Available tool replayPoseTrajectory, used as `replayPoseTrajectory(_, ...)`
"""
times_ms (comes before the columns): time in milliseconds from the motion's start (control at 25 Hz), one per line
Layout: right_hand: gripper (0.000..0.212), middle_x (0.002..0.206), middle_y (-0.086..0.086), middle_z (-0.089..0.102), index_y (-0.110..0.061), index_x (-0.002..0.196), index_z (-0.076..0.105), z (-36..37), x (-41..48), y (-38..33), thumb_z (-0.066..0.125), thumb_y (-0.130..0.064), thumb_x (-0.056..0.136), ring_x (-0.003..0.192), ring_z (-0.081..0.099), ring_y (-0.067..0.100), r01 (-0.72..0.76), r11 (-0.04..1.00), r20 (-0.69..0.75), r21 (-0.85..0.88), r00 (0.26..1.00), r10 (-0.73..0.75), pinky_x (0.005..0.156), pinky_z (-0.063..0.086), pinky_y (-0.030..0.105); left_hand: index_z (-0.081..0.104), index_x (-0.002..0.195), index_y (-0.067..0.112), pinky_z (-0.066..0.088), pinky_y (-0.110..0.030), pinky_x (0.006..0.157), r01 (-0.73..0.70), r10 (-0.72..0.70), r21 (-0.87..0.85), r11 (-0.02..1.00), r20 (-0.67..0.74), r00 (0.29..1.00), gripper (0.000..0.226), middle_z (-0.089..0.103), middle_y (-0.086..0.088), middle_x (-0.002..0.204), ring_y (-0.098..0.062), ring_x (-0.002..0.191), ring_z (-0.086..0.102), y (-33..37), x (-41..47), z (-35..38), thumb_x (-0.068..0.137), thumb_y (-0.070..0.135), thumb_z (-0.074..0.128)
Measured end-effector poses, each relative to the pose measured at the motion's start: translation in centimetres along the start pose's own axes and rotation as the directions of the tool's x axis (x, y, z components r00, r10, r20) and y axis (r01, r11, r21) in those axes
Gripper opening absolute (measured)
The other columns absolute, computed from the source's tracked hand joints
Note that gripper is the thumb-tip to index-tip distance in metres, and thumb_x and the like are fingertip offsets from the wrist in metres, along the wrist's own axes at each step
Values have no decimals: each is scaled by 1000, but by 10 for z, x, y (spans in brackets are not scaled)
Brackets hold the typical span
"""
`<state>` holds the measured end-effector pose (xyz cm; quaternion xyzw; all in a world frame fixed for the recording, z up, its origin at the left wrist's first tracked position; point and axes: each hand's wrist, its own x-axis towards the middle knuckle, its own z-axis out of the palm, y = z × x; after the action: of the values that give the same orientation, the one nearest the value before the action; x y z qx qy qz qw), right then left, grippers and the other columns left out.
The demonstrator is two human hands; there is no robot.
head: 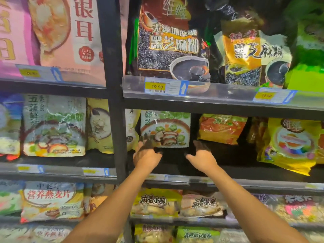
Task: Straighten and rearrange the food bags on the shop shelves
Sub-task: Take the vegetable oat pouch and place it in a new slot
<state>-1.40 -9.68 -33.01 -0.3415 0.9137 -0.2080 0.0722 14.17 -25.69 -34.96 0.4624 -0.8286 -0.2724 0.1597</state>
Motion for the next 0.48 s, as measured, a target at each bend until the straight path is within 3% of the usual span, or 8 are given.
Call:
replayPoseTrajectory(80, 79, 159, 11, 40, -18, 158, 30, -1, 30, 7, 65, -48, 95, 147, 37, 34, 24, 996, 74, 91, 997, -31, 118, 36, 42, 24, 163, 28, 36, -35, 116, 30, -32, -74, 997, -26, 999, 87, 26, -2, 168, -30, 149, 36, 0, 26, 13, 89, 61, 57)
replayPoseTrajectory(160, 83, 165, 8, 33, -17, 160, 26, 2, 59, 12, 68, -45, 94, 150, 34, 31, 30, 985, 86, 169, 995, -45, 119, 33, 39, 12, 166, 21, 36, -35, 114, 46, -52, -121, 992, -53, 997, 94, 17, -9, 172, -30, 153, 31, 1, 47, 21, 92, 57, 59)
replayPoseTrajectory(240, 82, 162, 9, 37, -15, 159, 28, 3, 78, 16, 70, -40, 93, 147, 39, 31, 63, 965, 77, 256, 993, -85, 116, 36, 37, 5, 165, 10, 31, -32, 117, 62, -81, -218, 974, -77, 994, 101, 8, -12, 173, -29, 157, 19, 4, 60, 25, 94, 42, 69)
replayPoseTrajectory(360, 68, 153, 10, 46, -12, 152, 39, 3, 95, 22, 72, -28, 94, 141, 46, 29, 116, 930, 87, 349, 984, -155, 101, 37, 28, 5, 165, 10, 28, -34, 123, 84, -127, -373, 924, -91, 988, 118, 13, -13, 172, -29, 158, 17, 3, 65, 25, 79, 45, 77)
replayPoseTrajectory(480, 66, 148, 9, 51, -15, 149, 42, 4, 111, 29, 74, -27, 92, 134, 51, 27, 136, 920, 102, 368, 977, -186, 96, 38, 26, 6, 166, 16, 27, -36, 123, 99, -148, -300, 949, -143, 979, 100, 15, -11, 173, -31, 157, 21, 2, 66, 28, 92, 33, 71)
